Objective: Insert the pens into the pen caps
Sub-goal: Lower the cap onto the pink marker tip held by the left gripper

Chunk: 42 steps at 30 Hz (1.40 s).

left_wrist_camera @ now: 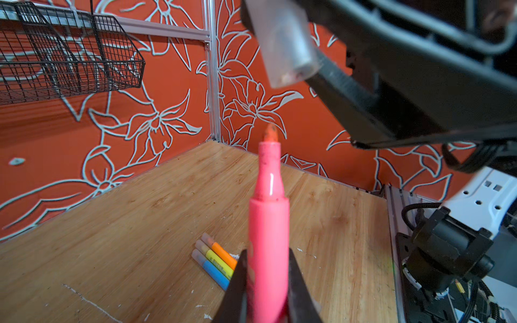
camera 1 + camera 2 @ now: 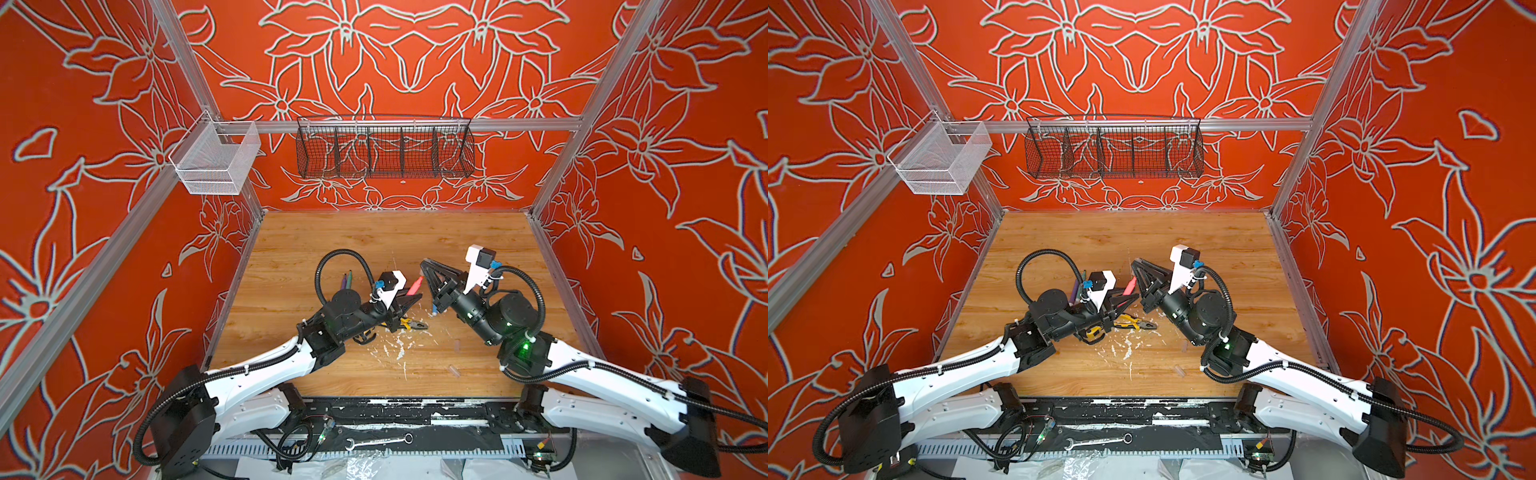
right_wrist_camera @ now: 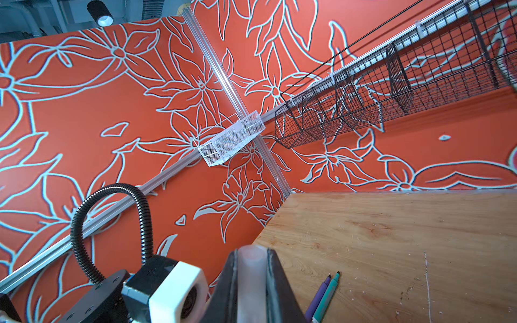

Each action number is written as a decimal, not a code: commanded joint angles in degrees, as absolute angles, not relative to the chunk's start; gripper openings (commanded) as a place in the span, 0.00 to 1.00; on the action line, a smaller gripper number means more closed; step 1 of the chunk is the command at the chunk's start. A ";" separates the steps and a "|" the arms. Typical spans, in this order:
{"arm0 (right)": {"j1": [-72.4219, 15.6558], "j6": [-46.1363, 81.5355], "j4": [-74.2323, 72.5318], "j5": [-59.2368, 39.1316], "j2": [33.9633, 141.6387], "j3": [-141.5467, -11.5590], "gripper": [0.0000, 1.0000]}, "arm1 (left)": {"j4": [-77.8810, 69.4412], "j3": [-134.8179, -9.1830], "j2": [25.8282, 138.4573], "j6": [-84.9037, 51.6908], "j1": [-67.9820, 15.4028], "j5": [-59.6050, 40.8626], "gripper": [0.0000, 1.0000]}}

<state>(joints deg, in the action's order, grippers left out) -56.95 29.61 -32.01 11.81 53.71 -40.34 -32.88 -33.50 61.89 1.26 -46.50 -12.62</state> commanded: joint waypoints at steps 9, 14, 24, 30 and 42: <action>-56.69 29.88 -34.62 12.97 53.50 -37.82 0.00 | -35.55 -32.32 60.13 1.93 -46.94 -12.40 0.00; -56.69 30.50 -35.28 12.76 54.53 -36.71 0.00 | -35.64 -32.27 60.12 1.94 -47.00 -12.21 0.00; -56.69 32.50 -40.89 8.75 56.96 -33.33 0.00 | -34.47 -34.15 60.51 -2.89 -47.06 -11.60 0.00; -56.87 32.96 -49.38 4.69 59.99 -30.50 0.00 | -34.63 -34.62 60.06 -8.31 -46.93 -11.25 0.00; -59.14 32.88 -53.35 3.60 62.56 -29.36 0.17 | -36.83 -33.67 58.92 -13.32 -46.96 -12.16 0.00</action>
<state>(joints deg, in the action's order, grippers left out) -56.88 32.12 -54.28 8.99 61.52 -30.04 -31.48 -32.77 60.36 -12.27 -46.83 -11.70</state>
